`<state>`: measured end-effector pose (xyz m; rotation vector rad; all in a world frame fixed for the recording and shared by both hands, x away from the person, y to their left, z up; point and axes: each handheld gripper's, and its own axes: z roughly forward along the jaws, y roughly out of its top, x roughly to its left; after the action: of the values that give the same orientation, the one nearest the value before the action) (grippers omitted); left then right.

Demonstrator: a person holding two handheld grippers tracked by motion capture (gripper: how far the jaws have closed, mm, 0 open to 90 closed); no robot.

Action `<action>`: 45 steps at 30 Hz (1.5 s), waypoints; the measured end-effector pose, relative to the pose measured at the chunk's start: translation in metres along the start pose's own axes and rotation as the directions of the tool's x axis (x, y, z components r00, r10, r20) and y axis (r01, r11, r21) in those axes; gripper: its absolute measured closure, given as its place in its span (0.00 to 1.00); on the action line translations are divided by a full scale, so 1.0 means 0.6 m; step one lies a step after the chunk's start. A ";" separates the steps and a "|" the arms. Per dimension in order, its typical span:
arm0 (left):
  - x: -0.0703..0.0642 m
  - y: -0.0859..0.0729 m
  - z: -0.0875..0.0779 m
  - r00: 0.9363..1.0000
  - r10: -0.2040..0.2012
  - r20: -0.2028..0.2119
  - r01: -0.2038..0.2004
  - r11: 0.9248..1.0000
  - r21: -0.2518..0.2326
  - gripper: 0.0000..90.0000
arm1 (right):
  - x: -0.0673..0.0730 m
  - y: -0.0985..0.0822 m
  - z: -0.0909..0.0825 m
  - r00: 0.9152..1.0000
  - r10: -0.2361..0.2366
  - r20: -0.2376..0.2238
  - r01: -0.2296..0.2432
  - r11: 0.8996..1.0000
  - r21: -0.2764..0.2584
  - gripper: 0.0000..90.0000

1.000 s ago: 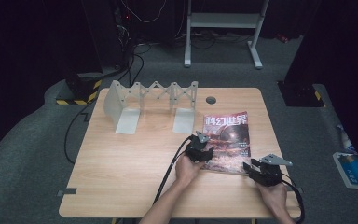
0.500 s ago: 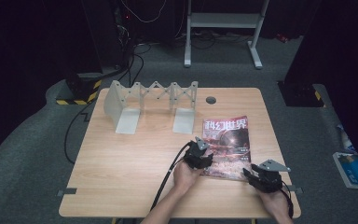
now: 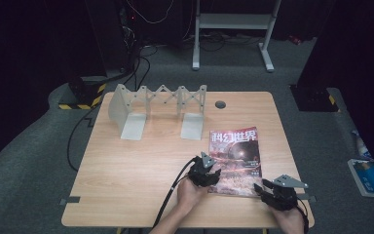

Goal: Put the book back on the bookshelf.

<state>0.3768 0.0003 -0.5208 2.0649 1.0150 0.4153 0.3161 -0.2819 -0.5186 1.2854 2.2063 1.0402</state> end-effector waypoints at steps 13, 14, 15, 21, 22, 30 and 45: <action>-0.018 -0.026 -0.030 1.000 -0.013 -0.006 0.013 1.000 0.003 0.54 | 0.023 -0.019 -0.019 0.999 -0.029 -0.022 0.029 1.000 -0.006 0.63; -0.018 -0.028 -0.033 1.000 -0.012 -0.006 0.012 1.000 0.003 0.54 | 0.025 -0.019 -0.020 0.999 -0.032 -0.025 0.032 0.999 -0.002 0.63; -0.019 -0.030 -0.034 1.000 -0.009 -0.008 0.009 1.000 0.001 0.54 | 0.026 -0.020 -0.021 0.999 -0.034 -0.028 0.034 0.999 -0.002 0.63; -0.023 -0.042 -0.047 1.000 -0.020 -0.015 0.020 1.000 -0.001 0.54 | 0.036 -0.025 -0.025 0.998 -0.047 -0.042 0.047 0.999 -0.005 0.63; -0.023 -0.043 -0.049 1.000 -0.013 -0.019 0.013 1.000 -0.002 0.54 | 0.037 -0.025 -0.026 0.998 -0.052 -0.044 0.052 0.999 -0.004 0.63; -0.025 -0.059 -0.063 0.999 -0.032 -0.030 0.031 0.999 -0.017 0.54 | 0.044 -0.026 -0.026 0.996 -0.063 -0.066 0.063 0.998 -0.004 0.63; -0.012 -0.089 -0.094 0.995 -0.068 -0.072 0.065 0.997 -0.043 0.55 | 0.076 -0.021 -0.014 0.993 -0.066 -0.098 0.065 0.998 -0.011 0.63</action>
<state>0.3117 0.0433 -0.5253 1.9863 1.1066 0.4769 0.2800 -0.2499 -0.5211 1.1731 2.2982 1.1075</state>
